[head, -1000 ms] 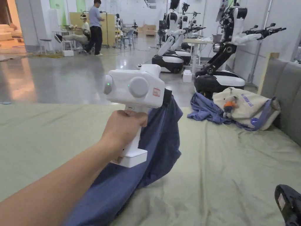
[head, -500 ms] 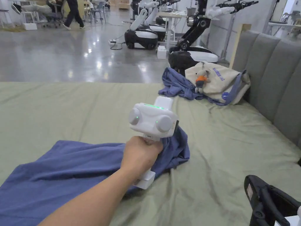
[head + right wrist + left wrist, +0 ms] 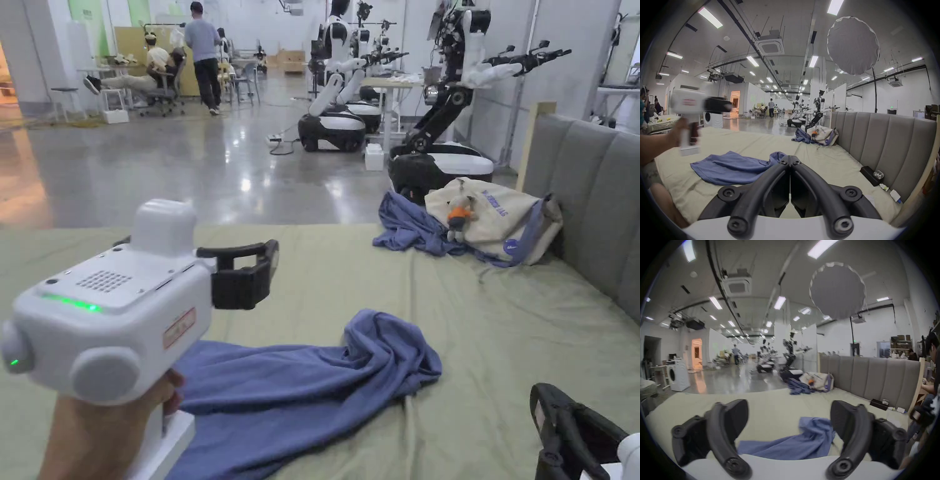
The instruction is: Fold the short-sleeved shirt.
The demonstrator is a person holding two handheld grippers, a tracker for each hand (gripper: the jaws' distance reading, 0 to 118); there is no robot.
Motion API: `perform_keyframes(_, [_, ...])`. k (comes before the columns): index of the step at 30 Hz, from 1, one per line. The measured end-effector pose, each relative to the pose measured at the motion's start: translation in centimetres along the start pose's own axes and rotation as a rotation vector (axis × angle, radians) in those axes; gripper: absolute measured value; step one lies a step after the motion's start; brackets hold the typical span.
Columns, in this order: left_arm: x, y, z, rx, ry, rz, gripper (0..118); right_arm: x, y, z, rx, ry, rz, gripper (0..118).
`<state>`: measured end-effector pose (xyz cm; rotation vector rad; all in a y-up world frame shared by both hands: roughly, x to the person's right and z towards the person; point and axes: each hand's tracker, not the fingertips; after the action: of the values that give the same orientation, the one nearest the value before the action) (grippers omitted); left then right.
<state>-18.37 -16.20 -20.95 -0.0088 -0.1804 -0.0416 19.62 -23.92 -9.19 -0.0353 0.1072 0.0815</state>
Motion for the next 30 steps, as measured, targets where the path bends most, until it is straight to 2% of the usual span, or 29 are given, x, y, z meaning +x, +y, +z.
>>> perform_keyframes(3, [-2.6,-2.5,10.8,0.061,0.168,-0.018,118,-0.7,-0.5,1.7,0.026,-0.022,-0.003,2])
perform_keyframes(6, [-3.6,-6.5,17.6,0.071,0.325,0.039,118,-0.9,-1.6,2.8,0.021,-0.042,-0.009,2])
perform_keyframes(7, [-3.7,-7.4,18.8,0.026,0.322,0.060,111,-1.0,-1.9,3.0,0.018,-0.044,-0.013,2])
perform_keyframes(8, [-4.1,-8.4,19.5,0.012,0.305,0.082,51,-1.0,-2.1,3.1,0.012,-0.045,-0.016,2])
perform_keyframes(9, [-3.7,-9.4,20.0,0.014,0.347,0.077,21,-1.0,-2.3,3.2,0.000,-0.043,-0.022,2])
perform_keyframes(10, [-3.6,-10.0,20.2,0.015,0.400,0.038,0,-1.0,-2.4,3.2,-0.005,-0.044,-0.030,2])
perform_keyframes(12, [-5.1,-12.9,18.0,0.021,0.415,0.040,0,-1.1,-2.8,3.6,-0.001,-0.042,-0.044,2])
perform_keyframes(13, [-4.4,-11.9,19.5,-0.036,0.319,0.094,0,-1.2,-2.9,3.7,0.003,-0.038,-0.045,2])
perform_keyframes(14, [-4.5,-12.5,18.9,-0.059,0.326,0.110,0,-1.3,-3.1,3.7,0.005,-0.032,-0.043,2])
perform_keyframes(16, [-4.6,-13.5,18.6,-0.034,0.364,0.096,0,-1.6,-3.3,3.5,0.000,-0.021,-0.026,2])
perform_keyframes(18, [-4.2,-11.2,20.3,-0.016,0.372,0.095,0,-1.7,-3.3,3.5,-0.005,-0.014,-0.023,2])
perform_keyframes(23, [-6.1,-10.5,19.1,-0.056,0.335,0.055,0,-1.7,-3.0,3.1,-0.007,-0.006,-0.018,2])
perform_keyframes(25, [-8.3,-9.6,16.0,-0.198,0.213,0.043,3,-1.5,-2.9,3.0,-0.012,-0.003,-0.020,2])
perform_keyframes(26, [-9.9,-9.6,14.3,-0.272,0.145,0.077,45,-1.5,-2.8,3.0,-0.014,-0.001,-0.018,2])
perform_keyframes(27, [-11.6,-9.9,12.8,-0.295,0.105,0.131,94,-1.5,-2.8,2.9,-0.016,-0.002,-0.013,2])
perform_keyframes(28, [-13.0,-10.5,10.8,-0.333,0.118,0.172,114,-1.5,-2.7,2.9,-0.017,-0.003,-0.010,2])
perform_keyframes(30, [-15.0,-11.9,7.1,-0.421,0.222,0.094,115,-1.4,-2.7,2.9,-0.017,-0.001,-0.014,2])
